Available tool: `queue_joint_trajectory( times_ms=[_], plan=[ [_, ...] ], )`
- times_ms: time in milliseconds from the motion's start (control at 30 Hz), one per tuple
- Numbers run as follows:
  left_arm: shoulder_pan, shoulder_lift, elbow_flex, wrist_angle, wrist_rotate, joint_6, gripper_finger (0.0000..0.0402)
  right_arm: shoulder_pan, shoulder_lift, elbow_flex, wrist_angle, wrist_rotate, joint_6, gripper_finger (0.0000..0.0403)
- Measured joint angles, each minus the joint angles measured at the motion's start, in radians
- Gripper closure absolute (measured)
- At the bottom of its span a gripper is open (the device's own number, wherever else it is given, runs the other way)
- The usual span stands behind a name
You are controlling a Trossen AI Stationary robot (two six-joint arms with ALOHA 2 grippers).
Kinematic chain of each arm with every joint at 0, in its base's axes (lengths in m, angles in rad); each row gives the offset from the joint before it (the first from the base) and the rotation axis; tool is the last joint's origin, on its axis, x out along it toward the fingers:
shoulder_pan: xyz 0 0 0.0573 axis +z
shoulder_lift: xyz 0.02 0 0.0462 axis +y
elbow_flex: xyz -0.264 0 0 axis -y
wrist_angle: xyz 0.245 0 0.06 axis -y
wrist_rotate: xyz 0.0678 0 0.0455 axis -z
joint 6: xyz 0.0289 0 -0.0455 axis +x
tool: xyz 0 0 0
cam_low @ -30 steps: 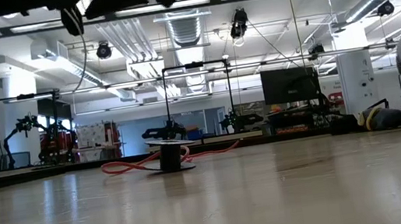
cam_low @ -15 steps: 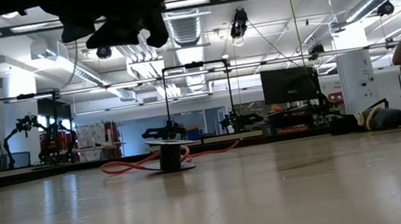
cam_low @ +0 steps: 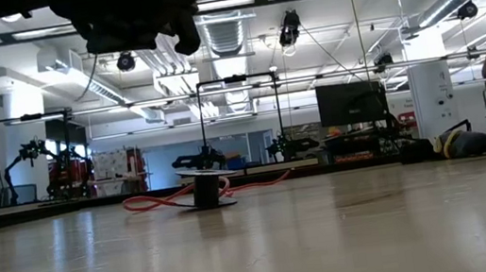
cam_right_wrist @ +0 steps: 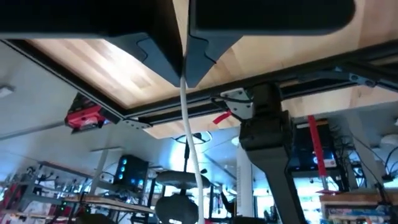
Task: Coil cords
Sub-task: Coil the white wire onto the spool
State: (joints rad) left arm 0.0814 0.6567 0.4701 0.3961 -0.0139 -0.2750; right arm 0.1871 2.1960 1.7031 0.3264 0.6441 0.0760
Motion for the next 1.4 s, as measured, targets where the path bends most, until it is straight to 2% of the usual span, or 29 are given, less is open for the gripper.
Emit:
queue_joint_trajectory(
  times_ms=[133, 267, 433, 533, 633, 800, 933, 1100, 1267, 1400],
  plan=[
    [0.0, 0.0, 0.0, -0.001, -0.003, -0.027, 0.0401, 0.002, 0.0, 0.013, -0.035, 0.002, -0.037, 0.0399],
    [0.0, 0.003, 0.001, -0.016, -0.003, 0.009, 0.0401, 0.013, 0.0, 0.035, -0.107, 0.009, -0.04, 0.04],
    [0.0, -0.004, 0.001, -0.018, -0.003, 0.005, 0.0401, 0.029, 0.0, 0.092, -0.341, 0.054, 0.079, 0.0401],
    [0.0, -0.018, 0.001, -0.024, 0.005, 0.005, 0.0401, 0.041, -0.006, 0.146, -0.563, 0.131, 0.167, 0.0402],
    [0.0, -0.03, 0.0, -0.028, 0.038, 0.01, 0.0401, 0.048, -0.022, 0.241, -0.882, 0.187, 0.282, 0.0402],
    [0.0, -0.026, 0.0, -0.06, 0.041, 0.1, 0.0401, 0.043, -0.03, 0.461, -1.425, 0.183, 0.453, 0.0402],
    [0.0, 0.009, 0.0, -0.079, 0.042, 0.156, 0.0401, 0.027, -0.034, 0.646, -1.677, 0.153, 0.508, 0.0403],
    [0.0, 0.07, 0.0, -0.092, 0.043, 0.205, 0.0401, -0.007, -0.131, 0.612, -1.628, 0.072, 0.468, 0.0403],
    [0.0, 0.128, 0.0, -0.108, 0.029, 0.231, 0.0401, -0.03, -0.166, 0.627, -1.59, 0.083, 0.438, 0.0403],
    [0.0, 0.17, -0.001, -0.109, -0.026, 0.233, 0.0401, -0.03, -0.166, 0.635, -1.53, -0.025, 0.411, 0.0403]
  ],
)
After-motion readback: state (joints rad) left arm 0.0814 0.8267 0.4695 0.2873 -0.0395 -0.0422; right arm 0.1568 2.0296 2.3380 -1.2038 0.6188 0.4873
